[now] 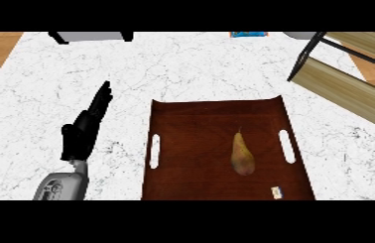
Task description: Pick the bell pepper from the tray and place it in the tiered shelf
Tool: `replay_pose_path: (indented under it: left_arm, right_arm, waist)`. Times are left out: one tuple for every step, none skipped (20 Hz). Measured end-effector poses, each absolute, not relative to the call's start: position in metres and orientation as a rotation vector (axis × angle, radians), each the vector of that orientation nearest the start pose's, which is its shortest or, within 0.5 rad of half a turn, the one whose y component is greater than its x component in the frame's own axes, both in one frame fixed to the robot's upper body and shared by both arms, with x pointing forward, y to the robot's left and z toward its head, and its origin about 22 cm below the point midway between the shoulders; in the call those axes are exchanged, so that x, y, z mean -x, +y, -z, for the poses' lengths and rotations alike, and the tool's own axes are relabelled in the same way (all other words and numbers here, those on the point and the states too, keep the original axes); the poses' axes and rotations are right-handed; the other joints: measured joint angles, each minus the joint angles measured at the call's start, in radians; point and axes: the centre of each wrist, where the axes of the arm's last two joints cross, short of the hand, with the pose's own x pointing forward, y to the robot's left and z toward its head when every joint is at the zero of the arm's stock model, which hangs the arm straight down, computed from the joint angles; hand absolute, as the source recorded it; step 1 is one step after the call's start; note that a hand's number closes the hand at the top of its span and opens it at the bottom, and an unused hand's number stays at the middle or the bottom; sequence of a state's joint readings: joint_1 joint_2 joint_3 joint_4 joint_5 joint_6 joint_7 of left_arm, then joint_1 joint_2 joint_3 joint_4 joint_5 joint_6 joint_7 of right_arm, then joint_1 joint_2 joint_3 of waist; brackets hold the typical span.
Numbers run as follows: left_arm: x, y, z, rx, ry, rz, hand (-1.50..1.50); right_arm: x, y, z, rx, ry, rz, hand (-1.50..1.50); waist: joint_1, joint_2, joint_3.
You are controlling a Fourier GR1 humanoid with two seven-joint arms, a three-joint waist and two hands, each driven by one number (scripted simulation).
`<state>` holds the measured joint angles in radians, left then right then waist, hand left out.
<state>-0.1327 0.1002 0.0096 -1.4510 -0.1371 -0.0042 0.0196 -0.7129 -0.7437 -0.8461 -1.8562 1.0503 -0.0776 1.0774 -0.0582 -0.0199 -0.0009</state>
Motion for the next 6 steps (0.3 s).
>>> replay_pose_path:
  left_arm:
    - [-0.274,0.244,-0.006,-0.164,-1.547,0.208,0.00]
    - [-0.274,0.241,-0.006,-0.159,-1.547,0.212,0.00]
    - [-0.275,0.239,-0.006,-0.164,-1.548,0.206,0.00]
    - [-0.275,0.238,-0.006,-0.166,-1.549,0.205,0.00]
    - [-0.272,0.238,-0.005,-0.169,-1.548,0.203,0.00]
    - [-0.271,0.240,-0.005,-0.172,-1.549,0.203,0.00]
  right_arm:
    - [-0.175,-0.412,-0.371,1.676,-1.170,1.054,-1.50]
    - [-0.165,-0.411,-0.366,1.682,-1.158,1.042,-1.50]
    - [-0.155,-0.410,-0.364,1.686,-1.147,1.019,-1.50]
    - [-0.145,-0.409,-0.359,1.682,-1.139,1.007,-1.50]
    - [-0.134,-0.409,-0.355,1.671,-1.141,1.002,-1.50]
    - [-0.122,-0.408,-0.353,1.666,-1.148,0.997,-1.50]
  waist:
    - [-0.005,-0.001,0.000]
    - [-0.005,0.000,0.000]
    - [-0.009,-0.001,0.001]
    - [-0.012,-0.001,0.001]
    - [-0.013,-0.003,0.001]
    - [-0.014,-0.003,0.001]
